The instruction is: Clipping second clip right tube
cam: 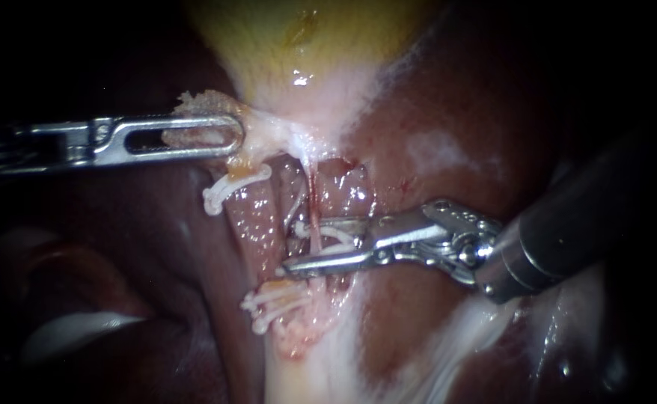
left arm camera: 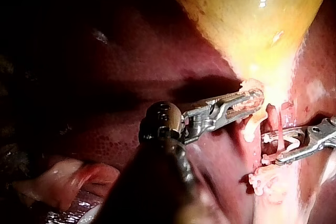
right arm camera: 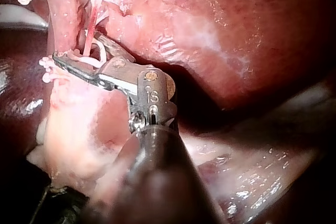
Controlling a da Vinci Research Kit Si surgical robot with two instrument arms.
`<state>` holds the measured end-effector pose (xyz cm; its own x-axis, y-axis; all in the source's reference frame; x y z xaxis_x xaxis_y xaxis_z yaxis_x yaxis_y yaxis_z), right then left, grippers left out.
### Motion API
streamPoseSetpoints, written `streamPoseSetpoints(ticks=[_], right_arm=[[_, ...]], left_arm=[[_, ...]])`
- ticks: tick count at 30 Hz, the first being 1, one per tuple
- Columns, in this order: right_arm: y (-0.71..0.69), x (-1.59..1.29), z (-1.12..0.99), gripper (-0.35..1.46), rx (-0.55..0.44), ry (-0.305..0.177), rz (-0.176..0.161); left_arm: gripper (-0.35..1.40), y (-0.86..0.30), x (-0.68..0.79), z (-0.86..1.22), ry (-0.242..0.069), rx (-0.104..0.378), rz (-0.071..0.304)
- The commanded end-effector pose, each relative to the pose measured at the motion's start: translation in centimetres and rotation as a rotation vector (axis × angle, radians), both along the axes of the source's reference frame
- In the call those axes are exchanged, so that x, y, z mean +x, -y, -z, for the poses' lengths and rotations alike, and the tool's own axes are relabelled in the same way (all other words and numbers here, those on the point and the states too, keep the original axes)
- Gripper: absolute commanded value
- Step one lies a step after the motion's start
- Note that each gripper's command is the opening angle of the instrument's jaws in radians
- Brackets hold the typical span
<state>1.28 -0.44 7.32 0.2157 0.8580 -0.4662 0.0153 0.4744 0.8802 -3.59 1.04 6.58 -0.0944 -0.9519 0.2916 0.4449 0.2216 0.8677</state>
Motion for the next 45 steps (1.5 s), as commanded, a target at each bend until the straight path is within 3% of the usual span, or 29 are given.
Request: streamPoseSetpoints(ticks=[1, 6, 21, 39, 45], right_arm=[[0.00, 0.01, 0.00, 0.43, 0.003, -0.006, -0.005], [0.01, 0.04, -0.02, 0.43, 0.025, -0.033, 0.004], [0.04, 0.05, 0.00, 0.43, 0.024, -0.038, 0.010], [0.14, 0.09, 0.27, 0.45, 0.060, -0.129, 0.038], [0.16, 0.11, 0.33, 0.45, 0.061, -0.138, 0.044]], left_arm=[[-0.35, 0.00, 0.00, 0.00, -0.001, 0.000, 0.000], [-0.35, 0.00, 0.00, 0.00, -0.001, 0.000, 0.001], [-0.35, 0.01, 0.00, 0.00, -0.001, 0.000, 0.001], [-0.35, 0.01, 0.01, 0.00, -0.001, 0.000, 0.000], [-0.35, 0.01, 0.01, 0.00, -0.001, 0.000, 0.000]])
